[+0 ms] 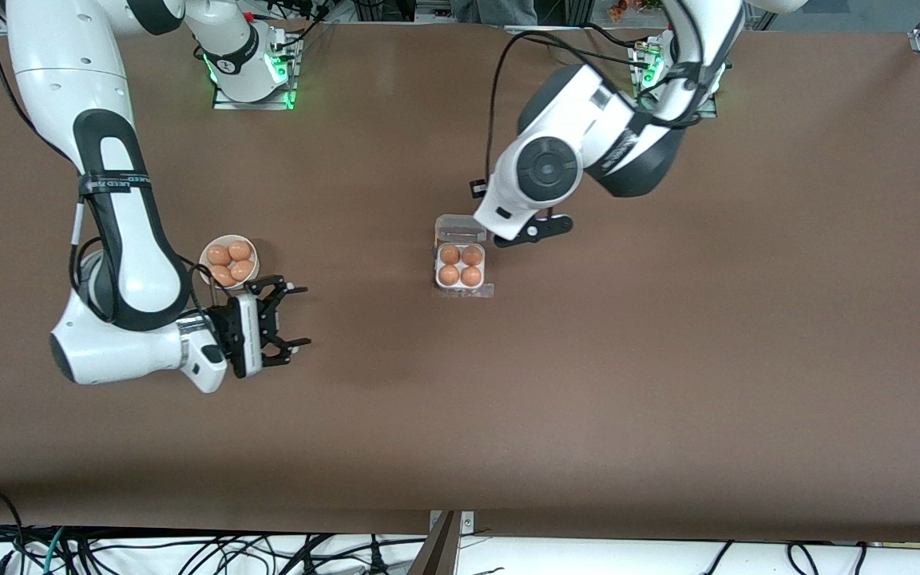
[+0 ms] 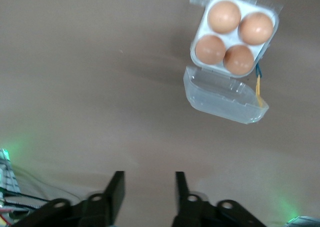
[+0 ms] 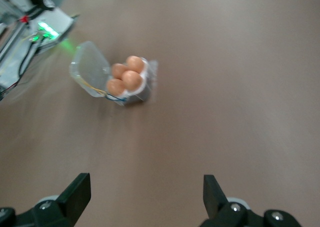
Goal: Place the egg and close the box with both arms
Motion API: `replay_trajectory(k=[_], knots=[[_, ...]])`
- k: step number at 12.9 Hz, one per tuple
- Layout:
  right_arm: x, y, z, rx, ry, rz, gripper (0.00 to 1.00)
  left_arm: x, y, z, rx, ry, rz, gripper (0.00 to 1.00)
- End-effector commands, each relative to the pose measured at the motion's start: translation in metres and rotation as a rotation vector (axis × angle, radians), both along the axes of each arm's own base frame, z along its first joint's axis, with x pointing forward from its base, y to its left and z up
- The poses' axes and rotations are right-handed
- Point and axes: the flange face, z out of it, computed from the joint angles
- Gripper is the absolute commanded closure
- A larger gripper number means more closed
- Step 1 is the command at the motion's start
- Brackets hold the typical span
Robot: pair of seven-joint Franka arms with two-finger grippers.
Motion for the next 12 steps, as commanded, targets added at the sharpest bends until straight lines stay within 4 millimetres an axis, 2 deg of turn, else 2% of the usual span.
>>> replay_trajectory(k=[1, 2, 4, 7, 8, 12], knots=[[-0.010, -0.018, 0.062, -0.186, 0.053, -0.132, 0.00, -0.007, -0.023, -0.026, 0.034, 0.042, 0.023, 0.82], [-0.023, -0.029, 0.085, -0.290, 0.076, -0.202, 0.00, -0.011, -0.027, -0.034, 0.058, 0.053, 0.040, 0.88], [-0.045, -0.046, 0.129, -0.494, 0.100, -0.377, 0.00, -0.023, -0.039, -0.045, 0.076, 0.066, 0.023, 0.91], [-0.073, -0.065, 0.181, -0.693, 0.131, -0.657, 0.00, -0.022, -0.054, -0.061, 0.059, 0.071, -0.007, 0.92], [-0.081, -0.073, 0.199, -0.736, 0.133, -0.757, 0.00, -0.028, -0.067, -0.071, 0.042, 0.073, -0.014, 0.93], [-0.105, -0.088, 0.244, -0.839, 0.201, -1.145, 0.00, -0.023, -0.080, -0.100, 0.017, 0.023, 0.008, 0.90]])
